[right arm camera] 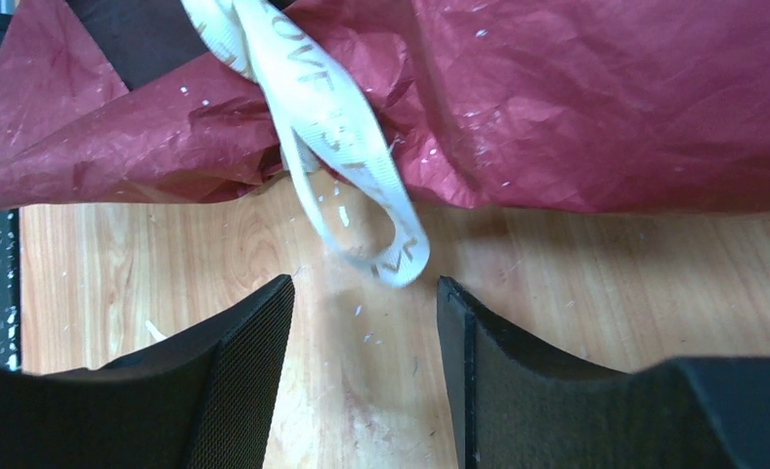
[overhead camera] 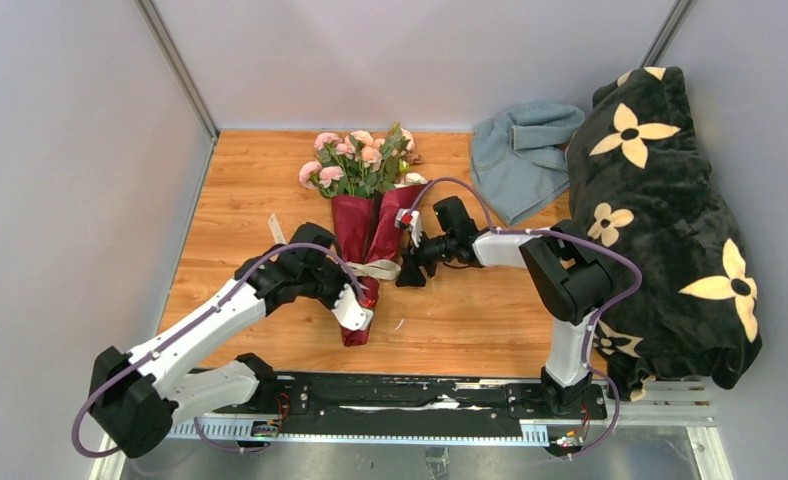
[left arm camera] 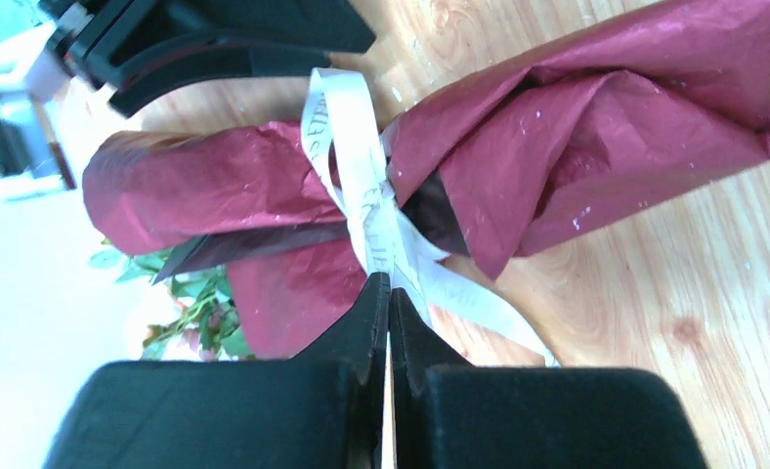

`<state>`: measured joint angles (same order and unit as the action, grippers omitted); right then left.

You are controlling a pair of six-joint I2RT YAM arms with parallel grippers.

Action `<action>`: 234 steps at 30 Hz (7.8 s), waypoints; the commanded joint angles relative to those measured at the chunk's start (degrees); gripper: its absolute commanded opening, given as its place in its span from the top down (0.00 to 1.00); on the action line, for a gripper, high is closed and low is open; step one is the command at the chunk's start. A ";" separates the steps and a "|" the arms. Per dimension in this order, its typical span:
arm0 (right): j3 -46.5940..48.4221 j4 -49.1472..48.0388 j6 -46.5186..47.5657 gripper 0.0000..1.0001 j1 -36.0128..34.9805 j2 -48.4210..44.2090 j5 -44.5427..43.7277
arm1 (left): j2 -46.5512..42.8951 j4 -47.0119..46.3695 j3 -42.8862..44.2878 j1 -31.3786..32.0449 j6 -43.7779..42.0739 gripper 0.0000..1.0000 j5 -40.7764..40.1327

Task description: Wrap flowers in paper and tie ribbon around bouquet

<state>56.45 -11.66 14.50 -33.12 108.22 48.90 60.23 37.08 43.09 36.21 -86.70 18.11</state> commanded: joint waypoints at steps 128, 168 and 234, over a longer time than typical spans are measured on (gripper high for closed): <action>-15.01 -10.72 -24.33 1.00 -9.17 -8.13 -11.90 | 22.08 -39.55 -6.35 -25.90 1.87 0.31 1.82; -10.39 -9.98 -23.13 1.00 -9.16 -7.14 -11.46 | 14.72 -16.69 -2.38 -20.39 40.77 0.74 -1.63; 6.86 -2.18 19.93 0.45 -13.11 0.70 -17.01 | 6.77 -9.94 -19.35 -24.43 -2.07 1.00 -13.10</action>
<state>62.30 -14.96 33.15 -45.65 107.44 34.35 66.43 25.17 26.00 12.03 -87.66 5.10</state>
